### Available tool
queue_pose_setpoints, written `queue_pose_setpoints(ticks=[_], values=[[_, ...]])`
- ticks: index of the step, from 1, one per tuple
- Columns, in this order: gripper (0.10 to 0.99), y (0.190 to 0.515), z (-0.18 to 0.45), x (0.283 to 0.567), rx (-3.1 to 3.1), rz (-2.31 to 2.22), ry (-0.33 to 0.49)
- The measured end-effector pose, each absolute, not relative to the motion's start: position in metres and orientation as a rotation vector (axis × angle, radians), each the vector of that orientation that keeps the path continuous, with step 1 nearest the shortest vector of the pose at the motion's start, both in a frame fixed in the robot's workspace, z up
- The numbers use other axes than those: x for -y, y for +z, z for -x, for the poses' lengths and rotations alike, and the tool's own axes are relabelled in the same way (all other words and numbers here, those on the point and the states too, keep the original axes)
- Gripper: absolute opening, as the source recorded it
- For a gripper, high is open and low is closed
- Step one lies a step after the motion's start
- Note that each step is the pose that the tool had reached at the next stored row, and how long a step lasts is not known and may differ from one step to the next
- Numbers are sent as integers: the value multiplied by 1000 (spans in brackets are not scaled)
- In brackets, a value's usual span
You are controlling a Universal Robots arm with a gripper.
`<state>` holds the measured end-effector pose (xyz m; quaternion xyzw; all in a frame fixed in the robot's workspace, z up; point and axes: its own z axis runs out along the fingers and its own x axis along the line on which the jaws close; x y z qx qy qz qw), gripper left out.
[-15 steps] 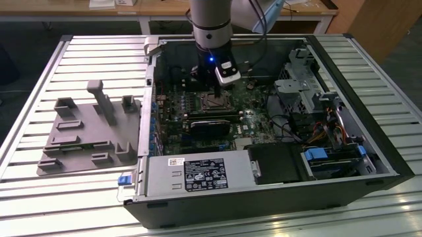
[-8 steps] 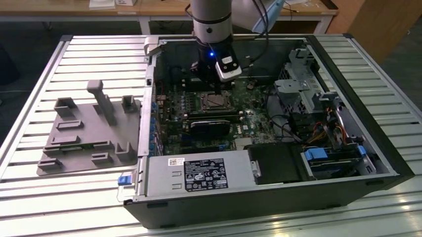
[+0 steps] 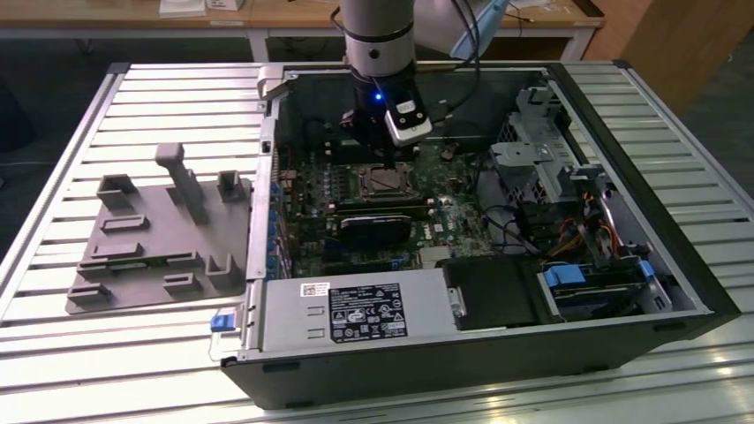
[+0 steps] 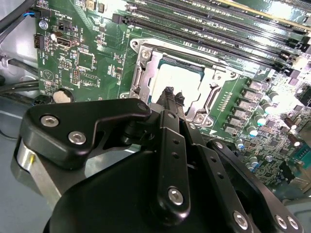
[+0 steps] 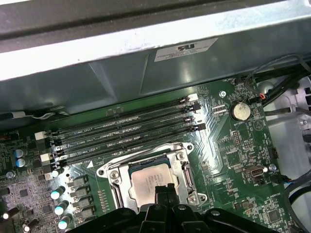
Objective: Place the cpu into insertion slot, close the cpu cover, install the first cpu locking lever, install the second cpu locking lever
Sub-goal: 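Install the second cpu locking lever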
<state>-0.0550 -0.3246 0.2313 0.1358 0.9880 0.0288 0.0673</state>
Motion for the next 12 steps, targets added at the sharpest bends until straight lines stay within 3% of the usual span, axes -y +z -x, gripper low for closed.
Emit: queue_pose_setpoints(ticks=[12], values=[[102, 231, 55, 333, -2978, -409, 87]])
